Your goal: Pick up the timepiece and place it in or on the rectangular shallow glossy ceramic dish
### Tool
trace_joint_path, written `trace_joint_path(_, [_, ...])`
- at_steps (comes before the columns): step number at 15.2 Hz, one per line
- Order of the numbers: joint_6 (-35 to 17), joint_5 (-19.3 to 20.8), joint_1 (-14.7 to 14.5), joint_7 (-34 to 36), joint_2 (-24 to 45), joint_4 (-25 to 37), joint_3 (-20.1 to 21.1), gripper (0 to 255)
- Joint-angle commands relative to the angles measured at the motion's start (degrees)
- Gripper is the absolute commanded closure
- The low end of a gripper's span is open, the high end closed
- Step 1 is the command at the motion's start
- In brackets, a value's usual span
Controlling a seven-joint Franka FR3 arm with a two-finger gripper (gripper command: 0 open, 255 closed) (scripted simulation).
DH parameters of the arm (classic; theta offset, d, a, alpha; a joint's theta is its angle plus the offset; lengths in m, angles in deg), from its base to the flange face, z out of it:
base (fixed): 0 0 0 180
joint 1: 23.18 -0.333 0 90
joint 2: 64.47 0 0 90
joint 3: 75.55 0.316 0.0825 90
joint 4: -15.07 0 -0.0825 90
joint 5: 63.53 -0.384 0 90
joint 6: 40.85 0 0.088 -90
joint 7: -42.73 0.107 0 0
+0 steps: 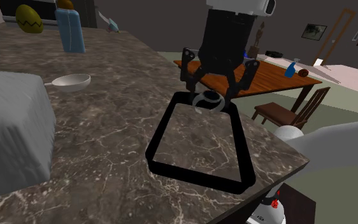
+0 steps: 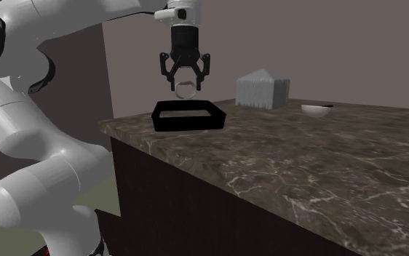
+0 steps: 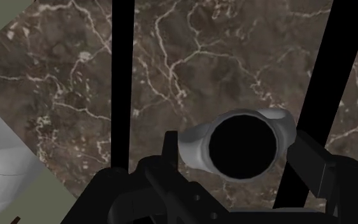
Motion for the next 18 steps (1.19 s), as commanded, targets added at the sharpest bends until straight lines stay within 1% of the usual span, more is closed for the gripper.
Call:
trace_joint_path(1, [-1.1,-0.3,-0.3,-0.2,-0.9,-2.0,0.2,255])
trace_joint_path(4, [-3.1,-0.8,-0.6,-0.7,-2.2,-5.3,0.5,255])
trace_joint_path(11, [-3.1,-0.9,-0.6,-0.7,-2.2,-5.3,0.5,255])
trace_joint_path(12, [-3.1,-0.9,-0.6,-0.7,-2.2,-5.3,0.5,0])
trace_joint_path(17, [-3.1,-0.9,-0.6,-0.7,-2.2,-5.3,0.5,0])
trace_joint_path(18, [-1.6,-0.4,-0.3,-0.4,-1.2,-2.7,0.2,0])
